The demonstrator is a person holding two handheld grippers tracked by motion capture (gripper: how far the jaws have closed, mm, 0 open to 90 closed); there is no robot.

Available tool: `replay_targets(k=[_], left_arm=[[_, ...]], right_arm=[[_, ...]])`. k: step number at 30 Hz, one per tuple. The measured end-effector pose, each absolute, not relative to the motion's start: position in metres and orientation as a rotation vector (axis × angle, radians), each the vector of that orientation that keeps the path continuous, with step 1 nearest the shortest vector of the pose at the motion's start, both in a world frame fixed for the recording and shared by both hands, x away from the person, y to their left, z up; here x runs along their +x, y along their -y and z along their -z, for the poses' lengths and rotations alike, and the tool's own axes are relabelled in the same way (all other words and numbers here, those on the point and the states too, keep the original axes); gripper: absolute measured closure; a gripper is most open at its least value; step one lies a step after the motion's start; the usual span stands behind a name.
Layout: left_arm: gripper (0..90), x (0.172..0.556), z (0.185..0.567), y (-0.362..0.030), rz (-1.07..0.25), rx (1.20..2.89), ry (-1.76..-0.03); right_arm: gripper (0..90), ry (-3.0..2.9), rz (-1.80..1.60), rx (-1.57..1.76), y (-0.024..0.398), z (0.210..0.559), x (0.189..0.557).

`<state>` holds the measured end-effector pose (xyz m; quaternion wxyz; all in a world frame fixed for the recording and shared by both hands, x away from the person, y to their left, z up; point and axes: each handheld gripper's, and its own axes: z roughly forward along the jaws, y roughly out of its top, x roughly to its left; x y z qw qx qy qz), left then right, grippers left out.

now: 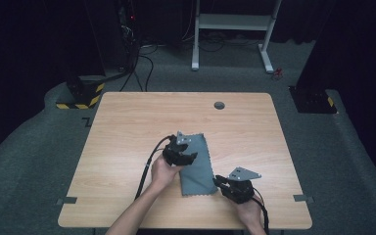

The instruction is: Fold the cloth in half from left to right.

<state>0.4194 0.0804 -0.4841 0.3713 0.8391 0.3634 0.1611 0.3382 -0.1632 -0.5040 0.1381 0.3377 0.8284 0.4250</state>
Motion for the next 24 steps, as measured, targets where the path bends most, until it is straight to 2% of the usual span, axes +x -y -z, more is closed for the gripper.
replay_targets(k=[8,14,18,24], left_arm=[[47.3,0.369,0.504,-0.091,-0.403,2.180,-0.889],[48.8,0.349,0.515,-0.096,-0.541,2.234,-0.928],[48.7,0.342,0.513,-0.102,-0.522,2.216,-0.969],[48.1,0.329,0.511,-0.103,-0.434,2.173,-0.961]], right_arm=[[82.1,-2.461,-1.166,0.934,0.146,0.515,0.346],[81.3,-2.463,-1.083,0.961,0.146,0.522,0.349],[77.9,-2.439,-1.039,0.996,0.147,0.519,0.347],[67.0,-2.455,-1.076,1.008,0.147,0.520,0.343]])
